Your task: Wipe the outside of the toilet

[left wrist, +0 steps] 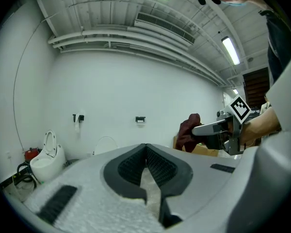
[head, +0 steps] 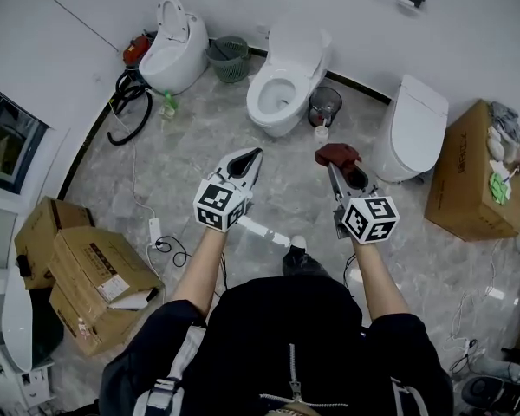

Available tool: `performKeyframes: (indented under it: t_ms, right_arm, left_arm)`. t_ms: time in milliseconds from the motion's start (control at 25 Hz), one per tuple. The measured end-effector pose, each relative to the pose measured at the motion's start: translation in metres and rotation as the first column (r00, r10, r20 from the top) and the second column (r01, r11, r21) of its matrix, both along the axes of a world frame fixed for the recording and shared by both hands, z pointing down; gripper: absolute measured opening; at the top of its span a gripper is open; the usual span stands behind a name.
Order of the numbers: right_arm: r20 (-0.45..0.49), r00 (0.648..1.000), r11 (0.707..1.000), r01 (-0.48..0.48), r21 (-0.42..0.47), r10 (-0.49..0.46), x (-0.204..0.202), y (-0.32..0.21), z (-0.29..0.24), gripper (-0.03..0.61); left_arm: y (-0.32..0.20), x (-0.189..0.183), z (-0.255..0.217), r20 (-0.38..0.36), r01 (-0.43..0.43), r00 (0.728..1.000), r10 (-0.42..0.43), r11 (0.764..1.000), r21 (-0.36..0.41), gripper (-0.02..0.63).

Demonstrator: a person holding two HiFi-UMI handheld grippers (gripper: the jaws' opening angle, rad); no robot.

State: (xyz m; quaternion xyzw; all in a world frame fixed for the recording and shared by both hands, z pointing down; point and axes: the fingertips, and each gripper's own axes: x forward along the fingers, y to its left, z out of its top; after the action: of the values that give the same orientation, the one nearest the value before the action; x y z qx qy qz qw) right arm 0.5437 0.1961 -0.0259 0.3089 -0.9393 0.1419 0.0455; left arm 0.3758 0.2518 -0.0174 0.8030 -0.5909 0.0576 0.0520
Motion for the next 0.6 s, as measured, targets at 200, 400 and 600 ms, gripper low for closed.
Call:
performKeyframes:
  t_ms: [200,400,600]
  right_arm:
    - [0.006,0.999,0.999,0.033,-0.018,-0.033,-0.011,-0.054,0.005,0.12]
    - [-0.003,0.998,0.997,0.06,-0.051,-0.06,-0.014,-0.101,0.018,0.118]
    - [-0.012,0.997,0.995,0.071,-0.074,-0.072,-0.025,-0.139,0.028,0.118]
  left_arm:
    - [-0.051,-0.01,0.001,0.005,0.038,0.999,-0.038,0.999,-0.012,0.0]
    - [-0.095,-0.014,0.005,0.002,0.075,0.997,-0.075,0.997,-0.025,0.0]
    - [-0.126,-0.023,0.011,-0.002,0.092,0.996,-0.092,0.995,-0.041,0.0]
